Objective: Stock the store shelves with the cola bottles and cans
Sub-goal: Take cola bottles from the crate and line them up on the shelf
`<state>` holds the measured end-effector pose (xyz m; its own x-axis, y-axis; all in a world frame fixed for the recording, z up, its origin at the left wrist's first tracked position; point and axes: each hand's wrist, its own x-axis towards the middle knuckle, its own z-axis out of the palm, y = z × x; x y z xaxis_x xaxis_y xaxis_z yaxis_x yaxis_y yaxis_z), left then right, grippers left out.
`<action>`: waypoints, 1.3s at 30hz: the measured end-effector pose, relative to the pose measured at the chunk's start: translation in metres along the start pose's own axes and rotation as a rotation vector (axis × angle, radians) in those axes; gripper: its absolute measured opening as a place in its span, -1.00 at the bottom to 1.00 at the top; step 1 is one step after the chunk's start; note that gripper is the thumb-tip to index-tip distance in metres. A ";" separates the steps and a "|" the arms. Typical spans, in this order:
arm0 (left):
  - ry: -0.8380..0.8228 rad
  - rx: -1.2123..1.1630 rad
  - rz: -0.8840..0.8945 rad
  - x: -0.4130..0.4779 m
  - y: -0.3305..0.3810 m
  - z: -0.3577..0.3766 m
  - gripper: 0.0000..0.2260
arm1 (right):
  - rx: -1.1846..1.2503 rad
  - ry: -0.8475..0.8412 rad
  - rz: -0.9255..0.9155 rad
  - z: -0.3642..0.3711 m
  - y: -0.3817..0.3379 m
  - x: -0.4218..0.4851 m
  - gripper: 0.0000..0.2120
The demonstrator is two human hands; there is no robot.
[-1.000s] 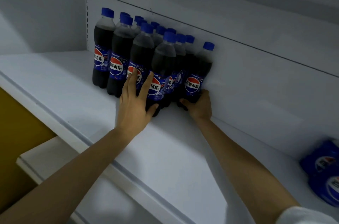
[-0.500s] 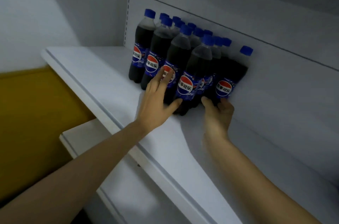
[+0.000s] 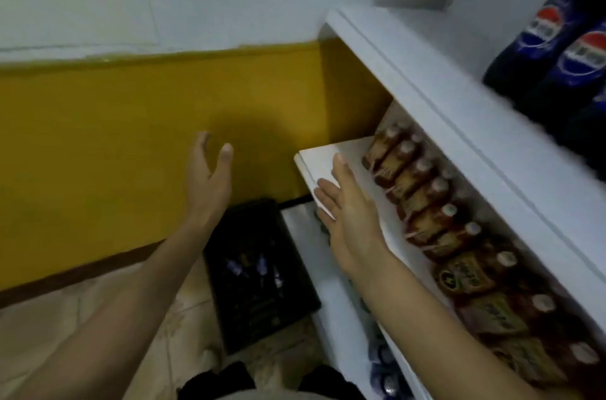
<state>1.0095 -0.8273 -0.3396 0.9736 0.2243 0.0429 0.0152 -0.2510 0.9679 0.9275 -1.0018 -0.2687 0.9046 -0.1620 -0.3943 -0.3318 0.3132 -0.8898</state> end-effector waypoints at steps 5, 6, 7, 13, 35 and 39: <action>-0.023 0.094 -0.352 -0.008 -0.117 -0.074 -0.45 | -0.023 0.044 0.444 0.050 0.119 0.060 -0.29; -0.036 0.102 -0.370 -0.013 -0.134 -0.078 -0.46 | -0.029 0.053 0.493 0.048 0.136 0.068 -0.30; -0.060 0.110 -0.382 -0.020 -0.146 -0.079 -0.48 | -0.039 0.063 0.519 0.042 0.150 0.073 -0.31; -0.158 0.134 -0.602 -0.050 -0.258 -0.047 -0.65 | -0.239 0.199 0.687 -0.009 0.269 0.136 -0.77; -0.184 -0.121 -1.291 -0.061 -0.701 0.232 -0.84 | -1.069 0.059 0.610 -0.172 0.709 0.433 -0.26; -0.274 -0.135 -1.249 -0.063 -0.722 0.253 -0.87 | -1.078 0.085 0.621 -0.181 0.736 0.461 -0.20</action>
<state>0.9948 -0.8979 -1.1041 0.3313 0.0327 -0.9430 0.9388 0.0887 0.3329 1.0517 -1.0151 -1.1468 0.5096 -0.3343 -0.7928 -0.7834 -0.5613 -0.2669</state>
